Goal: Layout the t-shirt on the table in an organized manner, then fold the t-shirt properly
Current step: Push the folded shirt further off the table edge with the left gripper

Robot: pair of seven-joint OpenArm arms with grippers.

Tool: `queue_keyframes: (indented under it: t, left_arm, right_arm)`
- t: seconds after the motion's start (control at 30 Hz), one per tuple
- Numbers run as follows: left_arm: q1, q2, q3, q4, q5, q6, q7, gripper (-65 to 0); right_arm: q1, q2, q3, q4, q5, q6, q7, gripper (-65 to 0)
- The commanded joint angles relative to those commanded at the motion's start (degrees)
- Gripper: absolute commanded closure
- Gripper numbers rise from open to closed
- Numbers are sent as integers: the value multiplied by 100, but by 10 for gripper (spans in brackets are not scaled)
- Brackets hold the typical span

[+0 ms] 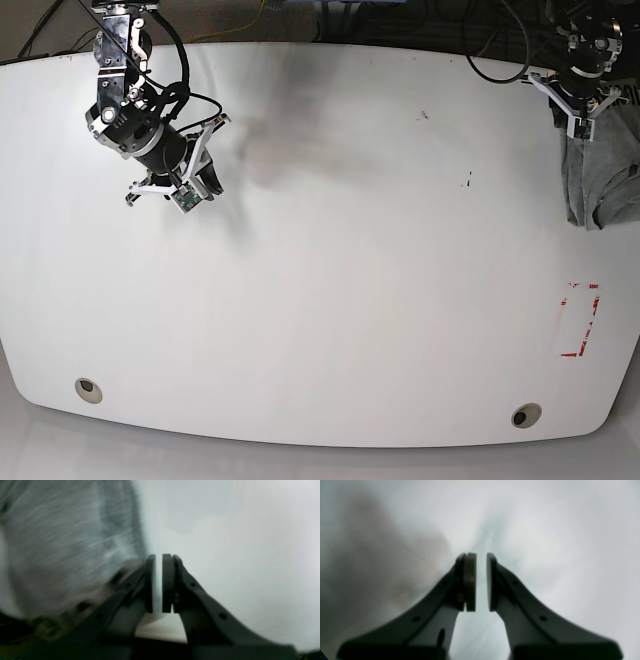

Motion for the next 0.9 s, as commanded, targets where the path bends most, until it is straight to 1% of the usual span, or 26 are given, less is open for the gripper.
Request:
queue_keyframes:
  t: [0.1, 0.23, 0.27, 0.4, 0.67, 0.8, 0.9]
  left_arm:
    - [-26, -237, -176, -299, 0, 0, 0, -32]
    - [-62, -448, -343, -703, 0, 0, -9, -32]
    - [-123, -571, -369, -800, 0, 0, -9, -32]
    - [-255, -747, -387, -923, 0, 0, -9, -32]
    - [-299, -695, -299, -589, -26, 0, 0, -32]
    - [-316, -484, -18, -387, -26, 0, 0, -32]
    - [-343, -431, 176, -316, -26, 0, 0, -32]
  right_arm:
    - [9, 0, 0, 0, 0, 0, 0, -64]
    - [9, 0, 0, 0, 0, 0, 0, -64]
    - [9, 0, 0, 0, 0, 0, 0, -64]
    - [9, 0, 0, 0, 0, 0, 0, -64]
    - [-26, 0, 0, 0, 0, 0, 0, -64]
    - [-35, 0, 0, 0, 0, 0, 0, -64]
    - [-35, 0, 0, 0, 0, 0, 0, -64]
